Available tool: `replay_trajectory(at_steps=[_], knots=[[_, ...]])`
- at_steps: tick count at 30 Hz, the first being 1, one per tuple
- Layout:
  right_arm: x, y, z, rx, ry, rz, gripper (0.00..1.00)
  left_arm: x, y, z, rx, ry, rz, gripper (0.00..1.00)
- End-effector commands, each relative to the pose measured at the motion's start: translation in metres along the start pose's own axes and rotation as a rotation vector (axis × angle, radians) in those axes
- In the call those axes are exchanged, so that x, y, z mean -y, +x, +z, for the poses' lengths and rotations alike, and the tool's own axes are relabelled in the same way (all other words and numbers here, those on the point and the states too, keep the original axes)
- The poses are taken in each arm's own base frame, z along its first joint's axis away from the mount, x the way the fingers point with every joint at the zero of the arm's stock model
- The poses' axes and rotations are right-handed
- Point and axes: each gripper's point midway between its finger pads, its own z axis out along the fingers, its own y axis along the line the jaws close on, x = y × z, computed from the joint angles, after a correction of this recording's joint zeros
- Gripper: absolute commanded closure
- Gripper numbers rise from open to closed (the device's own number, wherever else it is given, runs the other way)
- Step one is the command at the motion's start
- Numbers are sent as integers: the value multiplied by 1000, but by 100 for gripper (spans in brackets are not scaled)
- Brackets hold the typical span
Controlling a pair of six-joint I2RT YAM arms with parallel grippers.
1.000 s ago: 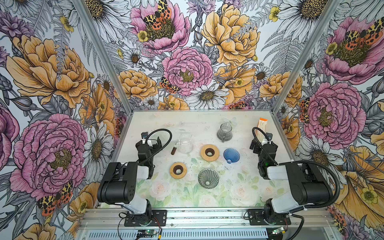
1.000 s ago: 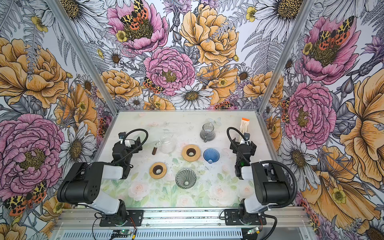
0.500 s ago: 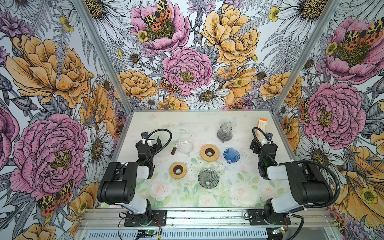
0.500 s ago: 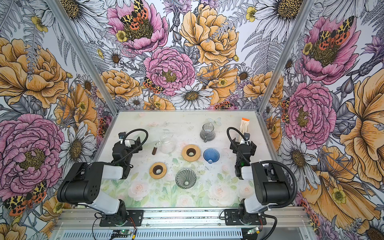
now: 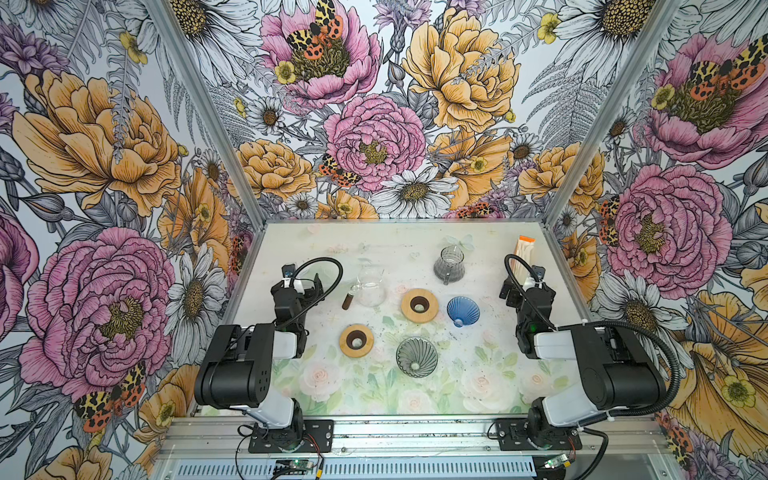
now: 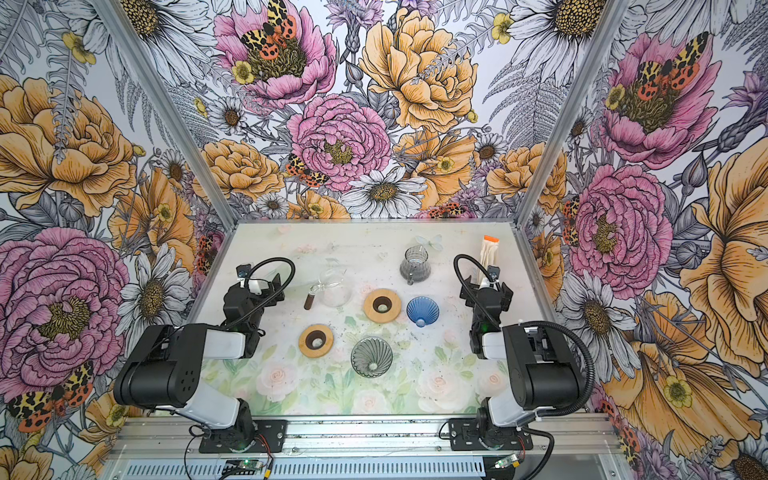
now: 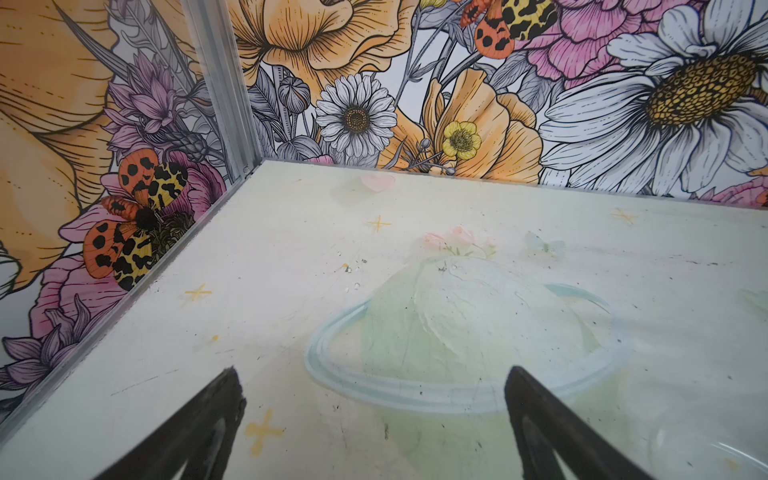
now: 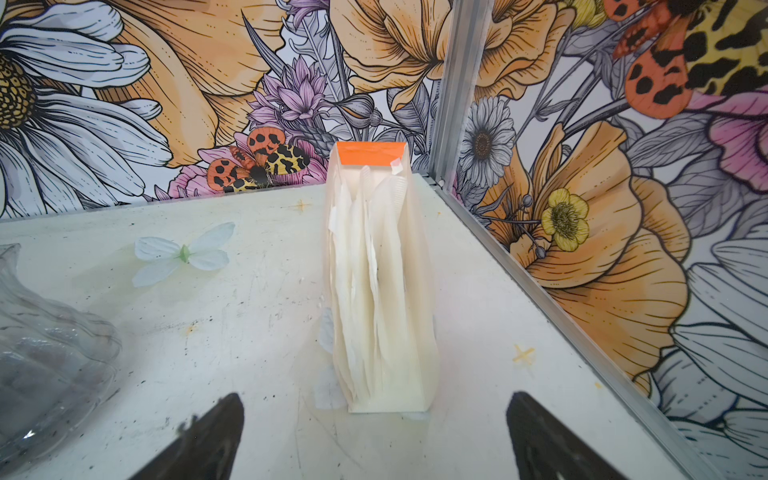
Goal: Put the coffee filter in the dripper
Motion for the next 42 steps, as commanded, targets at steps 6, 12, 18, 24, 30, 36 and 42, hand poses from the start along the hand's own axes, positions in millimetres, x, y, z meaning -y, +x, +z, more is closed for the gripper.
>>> replay_trajectory(at_steps=[6,12,18,24,30,36,42], knots=[[-2,-8,2,24,0,-5,0,2,-9,1,28,30,-17,1],[-2,-10,-1,34,10,-8,0,4,-13,-2,39,50,-21,1],[-10,-16,-8,58,-18,-36,1,6,-31,-8,25,60,-13,1],[-15,-38,-20,63,-11,-80,0,8,-55,-14,0,46,-27,1],[-23,-61,-36,65,-66,-74,0,24,-79,-18,-71,89,-32,1],[-48,-92,-56,23,-219,-43,1,39,-102,-33,-149,135,-52,1],[-74,-121,-79,-18,-375,-55,0,45,-108,-53,-252,157,-97,1]])
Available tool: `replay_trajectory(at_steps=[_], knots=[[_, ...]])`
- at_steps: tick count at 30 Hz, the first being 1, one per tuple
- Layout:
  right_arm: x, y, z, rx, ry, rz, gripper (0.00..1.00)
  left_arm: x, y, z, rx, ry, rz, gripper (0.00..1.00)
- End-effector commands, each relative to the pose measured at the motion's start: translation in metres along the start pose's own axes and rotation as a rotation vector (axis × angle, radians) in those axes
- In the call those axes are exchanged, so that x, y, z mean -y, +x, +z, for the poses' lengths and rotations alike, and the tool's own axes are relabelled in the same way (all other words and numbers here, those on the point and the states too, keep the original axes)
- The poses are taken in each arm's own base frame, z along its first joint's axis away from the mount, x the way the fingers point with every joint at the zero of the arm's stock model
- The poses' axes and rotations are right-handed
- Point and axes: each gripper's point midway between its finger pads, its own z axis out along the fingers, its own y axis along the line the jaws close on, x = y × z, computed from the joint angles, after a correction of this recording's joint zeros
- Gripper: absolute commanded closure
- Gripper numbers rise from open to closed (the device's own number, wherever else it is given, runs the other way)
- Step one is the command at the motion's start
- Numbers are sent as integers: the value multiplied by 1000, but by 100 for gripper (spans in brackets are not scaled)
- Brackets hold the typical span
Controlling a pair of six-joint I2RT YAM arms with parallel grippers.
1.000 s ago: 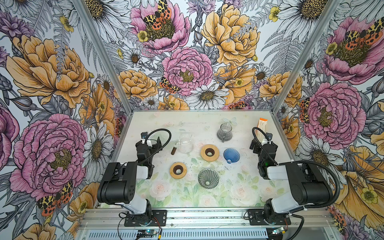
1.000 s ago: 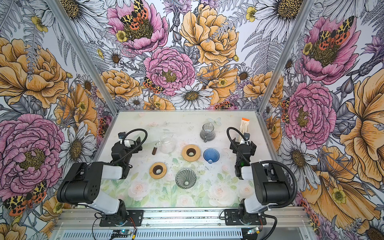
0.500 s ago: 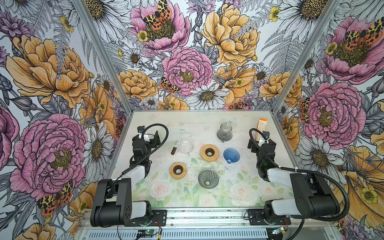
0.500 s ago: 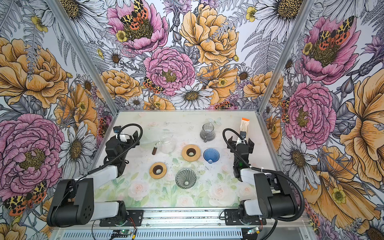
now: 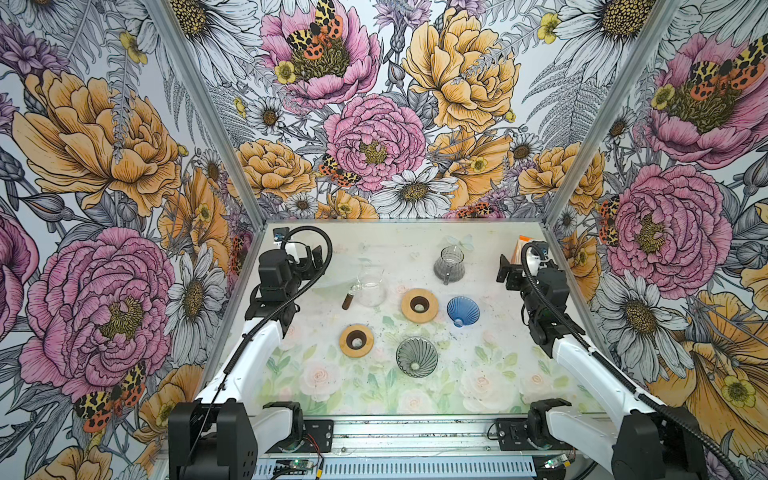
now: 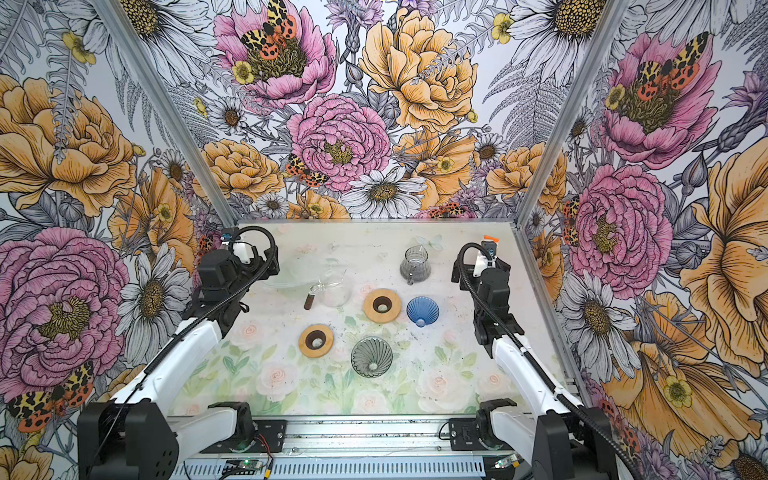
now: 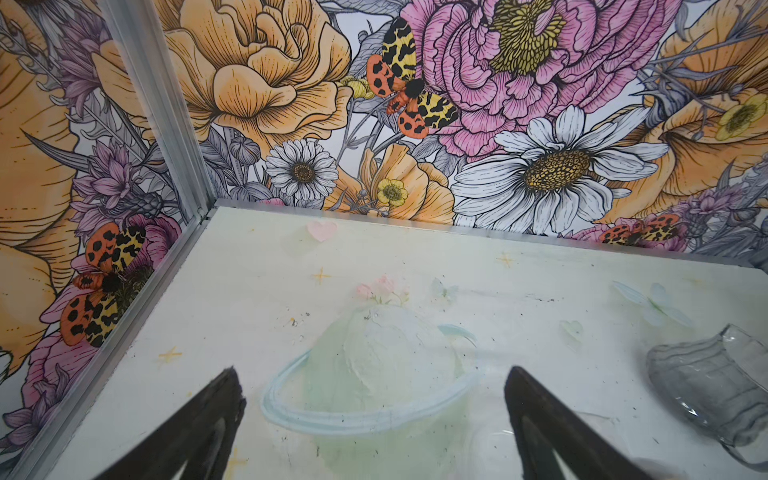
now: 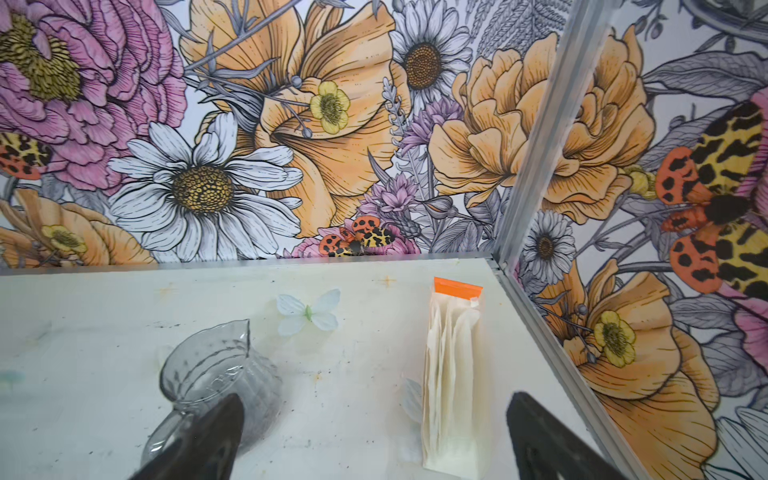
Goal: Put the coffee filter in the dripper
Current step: 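Move left gripper toward the nearer bamboo ring while right arm reaches forward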
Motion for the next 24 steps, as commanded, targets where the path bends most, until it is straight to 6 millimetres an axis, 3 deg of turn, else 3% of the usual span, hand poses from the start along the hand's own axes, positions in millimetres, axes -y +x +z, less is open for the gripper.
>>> replay_trajectory(at_steps=[1,7,13,24], knots=[[-23,-2,-11,-85,-125,4,0,5,23,-12,-169,14,-42,1],[-52,-24,-24,-111,-284,-1,1,13,24,-34,-260,34,-94,1],[-85,-30,-33,-147,-431,-2,1,23,33,-51,-321,74,-171,1],[-141,-32,-46,-219,-671,14,0,35,86,-69,-552,106,-312,1]])
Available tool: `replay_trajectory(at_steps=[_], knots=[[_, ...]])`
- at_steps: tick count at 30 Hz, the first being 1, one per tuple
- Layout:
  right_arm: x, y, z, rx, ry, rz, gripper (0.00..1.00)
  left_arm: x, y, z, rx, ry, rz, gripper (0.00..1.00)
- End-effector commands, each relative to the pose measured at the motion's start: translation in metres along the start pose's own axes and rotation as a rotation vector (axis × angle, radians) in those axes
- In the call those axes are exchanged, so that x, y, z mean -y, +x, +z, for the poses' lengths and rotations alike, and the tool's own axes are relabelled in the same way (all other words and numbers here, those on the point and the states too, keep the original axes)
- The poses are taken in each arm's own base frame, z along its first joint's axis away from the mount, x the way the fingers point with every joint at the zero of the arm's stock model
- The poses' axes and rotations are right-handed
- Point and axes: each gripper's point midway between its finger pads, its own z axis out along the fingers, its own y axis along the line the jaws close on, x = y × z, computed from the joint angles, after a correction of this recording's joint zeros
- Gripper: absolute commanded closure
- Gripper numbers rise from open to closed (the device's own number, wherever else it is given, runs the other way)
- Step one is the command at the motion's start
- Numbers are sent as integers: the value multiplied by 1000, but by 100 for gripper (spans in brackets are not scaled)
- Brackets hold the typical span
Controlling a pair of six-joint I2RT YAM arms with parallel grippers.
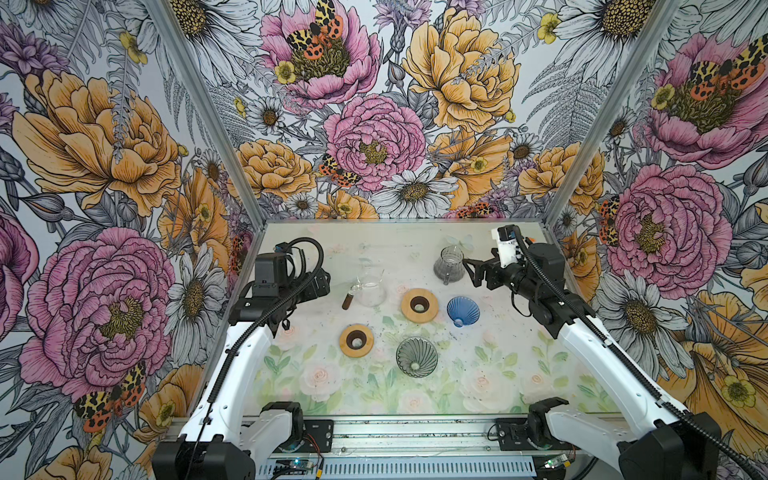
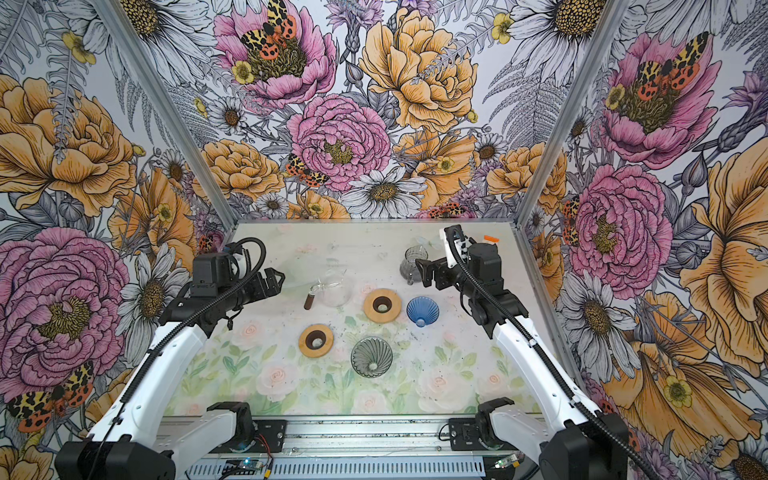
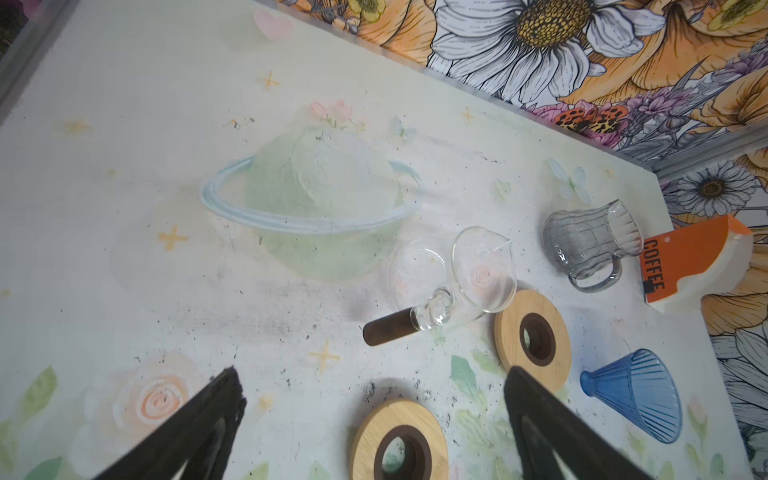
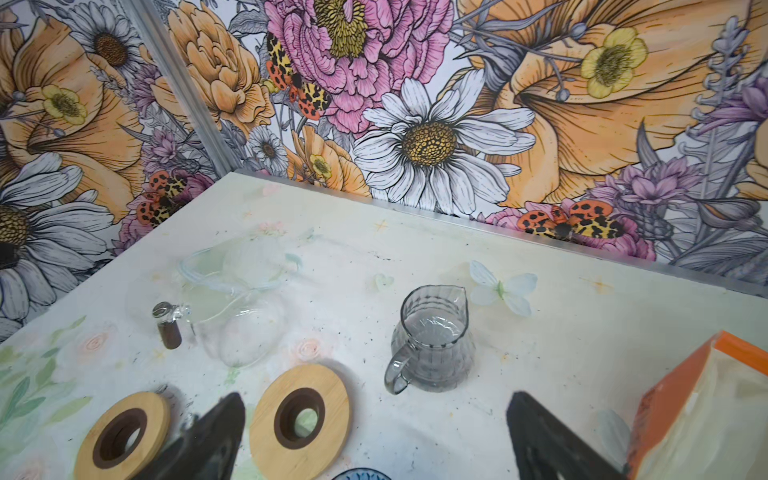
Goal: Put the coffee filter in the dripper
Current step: 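Move left gripper toward the nearer bamboo ring while right arm reaches forward, then lower left gripper and grasp the bamboo ring by its edge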
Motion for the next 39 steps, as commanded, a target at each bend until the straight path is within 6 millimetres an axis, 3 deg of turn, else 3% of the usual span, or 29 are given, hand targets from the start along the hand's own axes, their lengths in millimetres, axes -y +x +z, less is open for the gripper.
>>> replay_trajectory(at_steps=[1,6,12,29,39], knots=[[-26,-7,2,-14,-136,33,0,5,28,3,-105,33,-83,1],[-58,3,6,-56,-264,39,0,6,55,5,-171,46,-152,2],[-78,22,17,-117,-300,18,1,3,84,8,-238,15,-211,7],[-106,69,37,-242,-324,0,0,4,165,33,-453,-24,-285,20],[-109,75,43,-216,-324,34,1,9,189,56,-461,74,-414,31]])
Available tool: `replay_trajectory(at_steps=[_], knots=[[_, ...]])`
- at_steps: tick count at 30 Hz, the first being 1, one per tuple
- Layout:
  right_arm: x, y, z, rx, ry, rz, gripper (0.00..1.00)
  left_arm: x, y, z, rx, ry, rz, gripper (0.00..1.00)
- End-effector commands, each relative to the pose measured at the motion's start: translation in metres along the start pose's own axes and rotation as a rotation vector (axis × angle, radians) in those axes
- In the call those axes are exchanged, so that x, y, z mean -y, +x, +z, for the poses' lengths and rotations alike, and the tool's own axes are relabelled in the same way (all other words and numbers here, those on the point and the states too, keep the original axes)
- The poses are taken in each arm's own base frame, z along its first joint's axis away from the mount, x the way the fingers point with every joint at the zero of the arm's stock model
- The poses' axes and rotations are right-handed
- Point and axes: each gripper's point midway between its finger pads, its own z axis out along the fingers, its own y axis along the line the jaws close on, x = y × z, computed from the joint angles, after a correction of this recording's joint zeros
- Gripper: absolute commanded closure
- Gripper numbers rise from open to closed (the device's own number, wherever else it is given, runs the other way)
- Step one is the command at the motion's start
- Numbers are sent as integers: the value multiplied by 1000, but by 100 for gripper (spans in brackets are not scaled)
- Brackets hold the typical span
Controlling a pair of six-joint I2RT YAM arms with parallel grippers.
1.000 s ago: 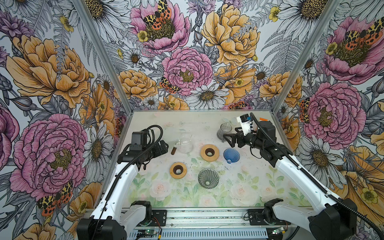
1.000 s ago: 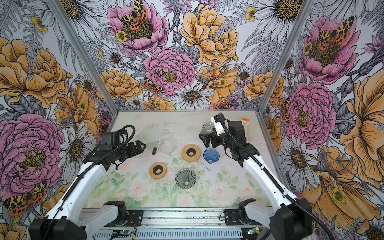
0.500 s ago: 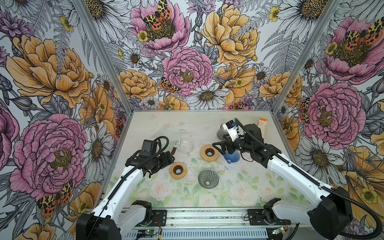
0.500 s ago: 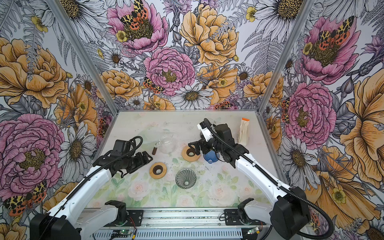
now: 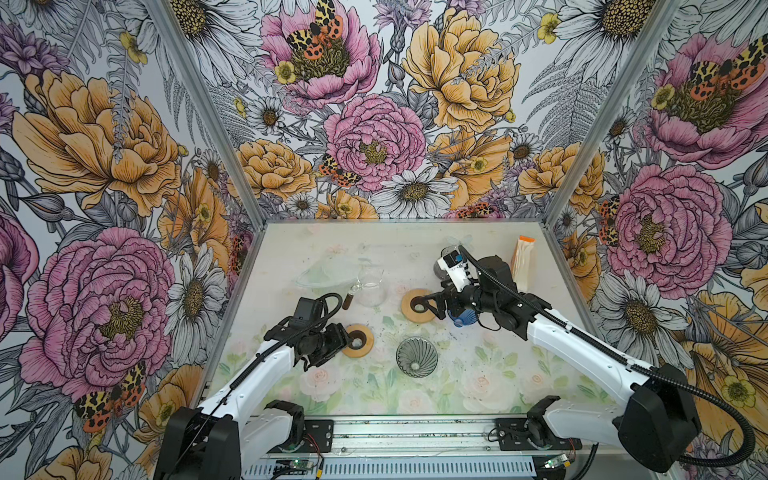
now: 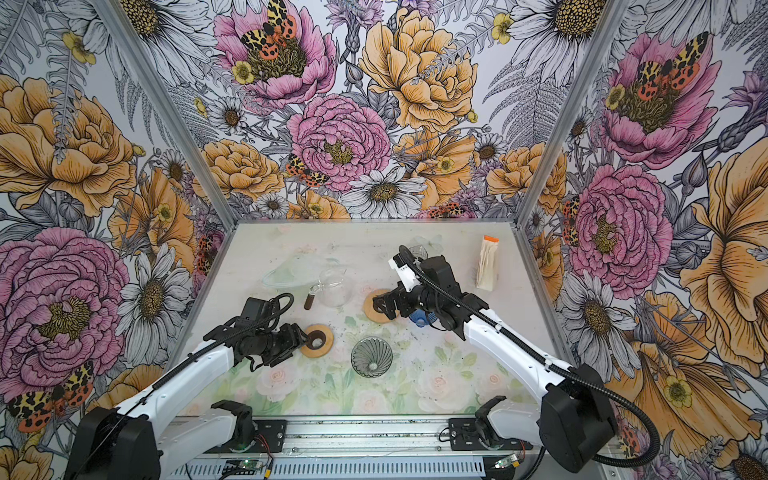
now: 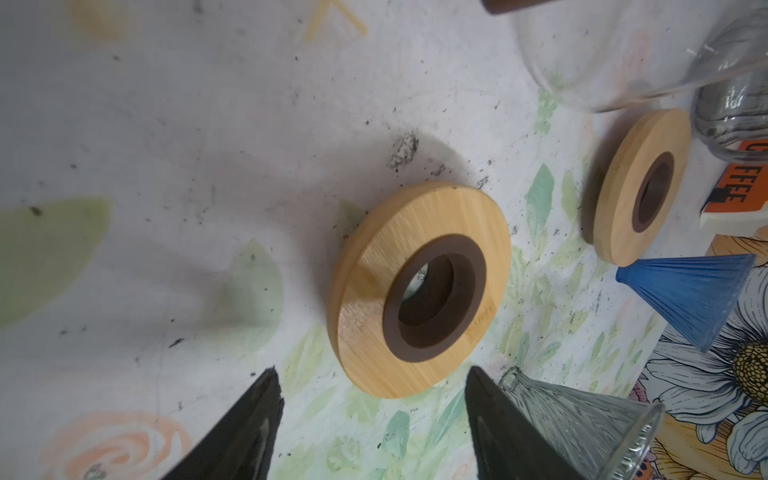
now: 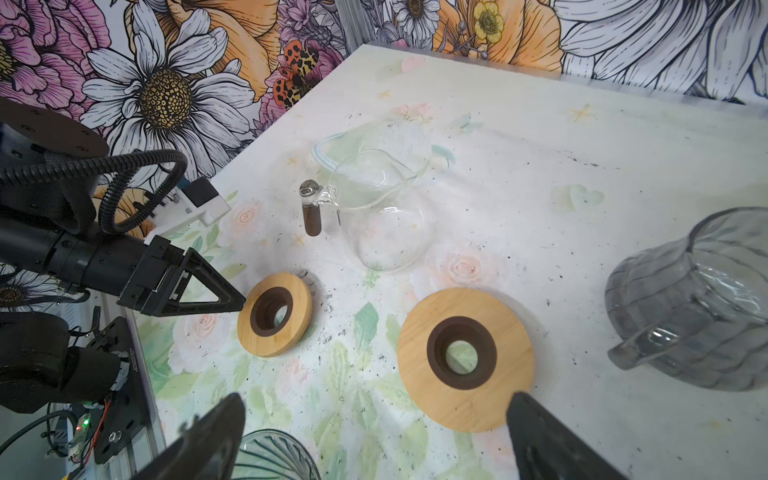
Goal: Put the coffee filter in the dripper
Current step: 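Lower left gripper and grasp the bamboo ring by its edge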
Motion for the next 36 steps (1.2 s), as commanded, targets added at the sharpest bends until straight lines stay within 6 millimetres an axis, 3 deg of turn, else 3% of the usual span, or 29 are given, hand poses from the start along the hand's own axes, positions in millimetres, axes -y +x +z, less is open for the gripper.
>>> replay_trajectory(at_steps=[1,16,36], knots=[[1,-8,4,43,8,7,0,17,-5,7,13,98,-29,33],[3,-12,3,69,30,13,1,3,-2,23,21,134,-76,42],[3,-13,9,65,42,20,1,24,-14,18,44,213,-58,46]])
